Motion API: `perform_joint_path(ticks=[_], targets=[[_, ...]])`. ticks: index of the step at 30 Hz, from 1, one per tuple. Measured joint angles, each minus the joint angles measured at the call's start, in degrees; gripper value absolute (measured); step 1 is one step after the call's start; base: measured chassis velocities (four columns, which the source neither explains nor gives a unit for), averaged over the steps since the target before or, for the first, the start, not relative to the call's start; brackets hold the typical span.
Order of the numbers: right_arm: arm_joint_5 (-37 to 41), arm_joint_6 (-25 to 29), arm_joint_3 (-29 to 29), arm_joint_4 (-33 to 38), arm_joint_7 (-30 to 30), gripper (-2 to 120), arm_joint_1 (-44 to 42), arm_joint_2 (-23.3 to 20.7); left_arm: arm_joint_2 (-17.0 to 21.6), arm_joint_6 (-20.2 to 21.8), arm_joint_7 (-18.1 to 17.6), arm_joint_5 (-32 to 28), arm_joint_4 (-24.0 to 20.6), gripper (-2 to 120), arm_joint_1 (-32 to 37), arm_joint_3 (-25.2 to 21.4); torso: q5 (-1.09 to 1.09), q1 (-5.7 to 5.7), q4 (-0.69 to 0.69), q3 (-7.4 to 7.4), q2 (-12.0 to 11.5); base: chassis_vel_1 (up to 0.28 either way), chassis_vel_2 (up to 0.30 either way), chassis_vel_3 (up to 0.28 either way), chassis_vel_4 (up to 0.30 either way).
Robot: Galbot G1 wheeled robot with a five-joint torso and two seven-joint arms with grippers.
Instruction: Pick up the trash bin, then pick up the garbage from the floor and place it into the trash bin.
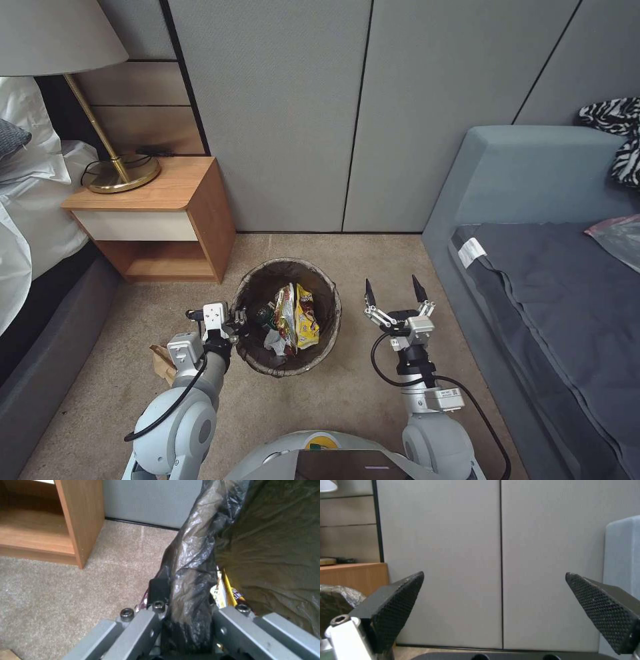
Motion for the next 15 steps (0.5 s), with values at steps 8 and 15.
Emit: perform_joint_path(ticks=[8, 15], targets=[[0.61, -0.64, 0.03, -0.16, -0.08, 100, 0.44, -0.15, 0.00, -0.03, 0.08, -0.04, -0.10, 2, -0.06, -0.10, 0.00, 0.00, 0.00, 0.00, 0.00, 0.000, 0.000, 0.000, 0.000], [0.62, -0.65, -0.01, -0.42, -0.31, 100, 0.66, -0.16, -0.03, -0.26, 0.08, -0.09, -0.10, 2, -0.11, -0.20, 0.00, 0.00, 0.00, 0.00, 0.00, 0.046, 0.041, 0.049, 0.054]])
